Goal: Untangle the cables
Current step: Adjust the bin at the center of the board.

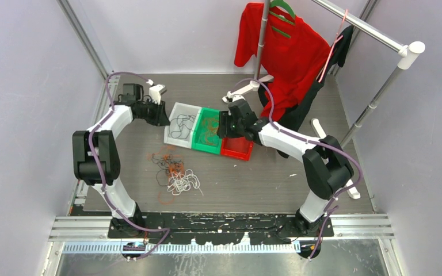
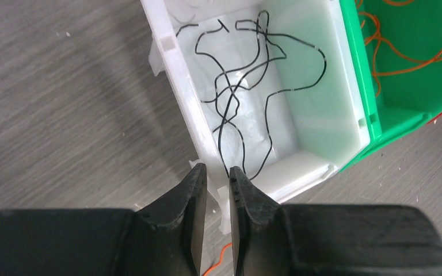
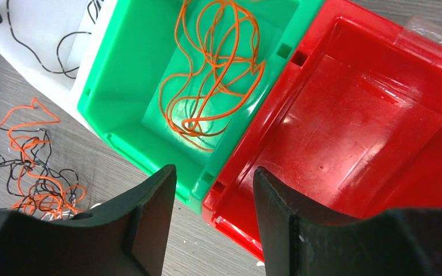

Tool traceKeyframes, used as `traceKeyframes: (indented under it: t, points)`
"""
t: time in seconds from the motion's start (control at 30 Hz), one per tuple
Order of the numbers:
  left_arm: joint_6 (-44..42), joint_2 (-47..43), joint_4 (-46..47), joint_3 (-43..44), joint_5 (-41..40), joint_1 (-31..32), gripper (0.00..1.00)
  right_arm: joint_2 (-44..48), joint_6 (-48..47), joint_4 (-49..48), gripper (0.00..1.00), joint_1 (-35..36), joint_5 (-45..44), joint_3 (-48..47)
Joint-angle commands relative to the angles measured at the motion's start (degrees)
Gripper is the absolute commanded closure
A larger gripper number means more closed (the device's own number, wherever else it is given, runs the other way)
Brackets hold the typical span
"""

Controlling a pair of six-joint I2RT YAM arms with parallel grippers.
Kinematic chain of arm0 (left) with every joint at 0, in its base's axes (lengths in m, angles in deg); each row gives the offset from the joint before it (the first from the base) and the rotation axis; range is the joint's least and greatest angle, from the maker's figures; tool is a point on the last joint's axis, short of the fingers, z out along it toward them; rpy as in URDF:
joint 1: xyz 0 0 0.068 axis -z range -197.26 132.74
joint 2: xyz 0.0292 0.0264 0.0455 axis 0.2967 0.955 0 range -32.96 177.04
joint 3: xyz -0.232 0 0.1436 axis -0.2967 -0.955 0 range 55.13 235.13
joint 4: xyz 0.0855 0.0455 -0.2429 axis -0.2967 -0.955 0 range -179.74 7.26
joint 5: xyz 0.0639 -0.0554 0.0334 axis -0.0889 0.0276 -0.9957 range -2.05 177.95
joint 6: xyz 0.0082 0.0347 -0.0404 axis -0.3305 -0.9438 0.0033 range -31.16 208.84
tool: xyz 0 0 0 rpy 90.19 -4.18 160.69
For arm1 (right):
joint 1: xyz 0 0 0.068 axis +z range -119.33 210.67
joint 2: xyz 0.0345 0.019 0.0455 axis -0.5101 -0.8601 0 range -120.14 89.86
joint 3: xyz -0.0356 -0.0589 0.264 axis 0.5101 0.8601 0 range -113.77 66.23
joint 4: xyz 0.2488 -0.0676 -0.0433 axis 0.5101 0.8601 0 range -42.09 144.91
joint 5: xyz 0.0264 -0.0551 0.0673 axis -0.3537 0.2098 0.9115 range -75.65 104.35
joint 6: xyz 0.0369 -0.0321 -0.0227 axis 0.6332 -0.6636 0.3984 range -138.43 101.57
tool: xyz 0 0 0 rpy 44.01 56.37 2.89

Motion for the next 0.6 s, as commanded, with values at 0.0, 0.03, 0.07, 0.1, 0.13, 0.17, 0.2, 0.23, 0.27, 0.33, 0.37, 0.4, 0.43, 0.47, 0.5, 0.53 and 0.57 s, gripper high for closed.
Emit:
traceKeyframes:
  t: [0.0,0.03,0.07,0.1,0.13,0.17,0.2,0.23,0.27,0.33,0.37,0.4,0.43,0.47,0.5,0.53,0.57]
  points:
    - [3.3,0.5,4.4,5.7,1.3,0.5,0.78,5.9,0.9,-7.6,0.43,-0.2,-0.4,2.4]
    - [3.6,0.4,4.2,6.6,1.0,0.5,0.78,6.6,0.9,-8.0,0.43,-0.2,-0.2,3.1]
    - [3.7,0.1,3.8,7.2,0.7,0.5,0.78,7.3,1.0,-8.3,0.43,-0.2,-0.1,3.6]
    - [3.6,-0.2,3.0,7.9,0.6,0.3,0.76,8.3,1.0,-8.6,0.42,0.0,0.1,4.1]
    - [3.5,-0.9,1.8,8.4,0.6,0.2,0.70,9.1,0.8,-8.8,0.41,0.3,-0.1,4.6]
    - [3.3,-1.7,0.2,8.8,0.6,-0.1,0.58,9.9,0.4,-8.9,0.40,0.9,-0.8,5.1]
    - [2.5,-2.9,-2.0,9.1,0.8,-0.3,0.43,10.7,-0.1,-9.1,0.39,1.9,-1.2,5.7]
    - [1.0,-4.2,-4.5,9.3,1.1,-0.6,0.36,11.3,-0.4,-9.2,0.38,2.7,-1.8,6.2]
    - [-1.0,-5.6,-7.8,9.5,1.7,-0.8,0.32,11.8,-0.5,-9.1,0.38,3.6,-2.4,6.7]
    - [-5.7,-8.8,-14.5,9.2,2.8,-1.1,0.28,12.5,-1.0,-9.0,0.37,5.5,-4.1,7.7]
    - [-8.2,-10.5,-18.1,8.6,3.8,-1.2,0.27,12.9,-1.1,-9.0,0.37,6.2,-4.9,8.5]
    - [-10.9,-12.1,-21.5,7.7,5.1,-1.3,0.27,13.4,-1.0,-9.3,0.37,6.6,-5.3,9.2]
    - [-13.3,-13.8,-25.0,5.9,6.6,-1.2,0.27,14.1,-0.9,-9.8,0.37,7.1,-5.6,10.0]
    - [-15.4,-14.9,-27.6,4.3,8.1,-1.0,0.28,15.0,-0.8,-10.2,0.37,7.5,-5.8,10.7]
    - [-16.9,-15.8,-29.5,2.7,8.8,-0.5,0.29,15.9,-0.5,-10.8,0.38,7.7,-5.8,11.7]
    - [-18.5,-16.3,-30.9,1.0,8.8,0.3,0.30,17.0,-0.1,-11.3,0.39,7.9,-5.6,12.6]
    - [-19.2,-16.5,-31.5,-0.4,8.1,1.1,0.31,18.3,0.3,-11.6,0.39,8.0,-5.2,13.5]
